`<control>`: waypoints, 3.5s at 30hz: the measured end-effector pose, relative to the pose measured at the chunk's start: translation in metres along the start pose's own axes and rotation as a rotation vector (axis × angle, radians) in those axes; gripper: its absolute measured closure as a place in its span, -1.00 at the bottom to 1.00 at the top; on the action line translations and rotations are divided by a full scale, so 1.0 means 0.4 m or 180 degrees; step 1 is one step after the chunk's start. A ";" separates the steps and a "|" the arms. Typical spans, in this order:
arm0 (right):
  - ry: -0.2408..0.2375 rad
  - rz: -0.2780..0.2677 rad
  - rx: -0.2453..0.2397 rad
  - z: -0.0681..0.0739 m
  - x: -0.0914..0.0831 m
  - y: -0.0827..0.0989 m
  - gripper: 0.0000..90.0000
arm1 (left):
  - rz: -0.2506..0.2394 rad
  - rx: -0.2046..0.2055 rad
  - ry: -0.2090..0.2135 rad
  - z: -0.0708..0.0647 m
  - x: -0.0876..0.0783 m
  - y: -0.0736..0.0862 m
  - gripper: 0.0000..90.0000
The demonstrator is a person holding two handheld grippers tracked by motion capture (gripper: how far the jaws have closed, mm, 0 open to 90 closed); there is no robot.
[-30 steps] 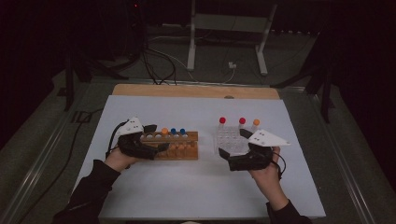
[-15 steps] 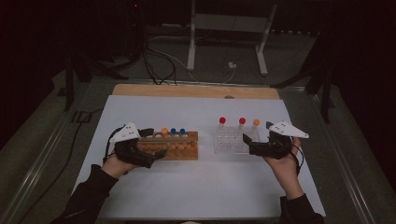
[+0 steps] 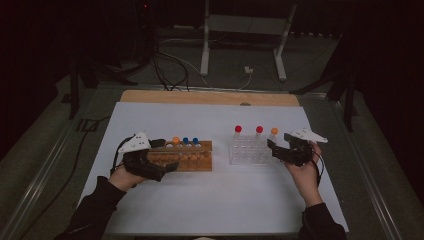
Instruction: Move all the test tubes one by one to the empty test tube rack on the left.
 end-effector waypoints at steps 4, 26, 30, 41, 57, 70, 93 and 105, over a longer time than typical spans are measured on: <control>0.0031 0.0056 0.0023 -0.009 0.016 0.006 -0.12 | -0.0005 -0.0007 -0.0007 0.001 -0.002 -0.001 -0.92; 0.0100 0.0162 -0.0033 -0.015 0.061 0.003 0.64 | 0.0035 -0.0021 0.0018 0.000 0.001 0.005 -0.92; 0.0098 0.0095 -0.0045 -0.013 0.049 -0.010 0.65 | 0.0051 -0.0046 0.0042 -0.002 0.001 0.006 -0.92; 0.0134 0.0002 -0.0111 -0.010 0.029 -0.031 0.65 | 0.0057 -0.0041 0.0059 -0.004 0.000 0.006 -0.92; 0.0144 -0.0299 -0.0227 0.012 -0.043 -0.102 0.65 | 0.0042 -0.0019 0.0057 -0.006 -0.002 0.001 -0.92; -0.0206 -0.0254 -0.0319 0.114 -0.056 -0.107 0.65 | 0.0035 0.0013 0.0079 -0.013 -0.004 -0.004 -0.92; -0.1150 -0.0039 -0.0657 0.383 -0.056 -0.058 0.65 | -0.0032 0.0068 0.0188 -0.051 0.005 -0.031 -0.92; -0.1463 0.0159 -0.0910 0.493 -0.044 0.001 0.65 | -0.0036 0.0072 0.0302 -0.084 0.029 -0.035 -0.88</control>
Point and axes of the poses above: each handheld gripper's, and its own axes: x roughly forward along the jaws, y roughly out of its underside, z roughly to its left, the point moved 10 cm from there along x, roughly forward along the jaws, and after that the axes turned 3 degrees about -z, right-handed, at the moved point
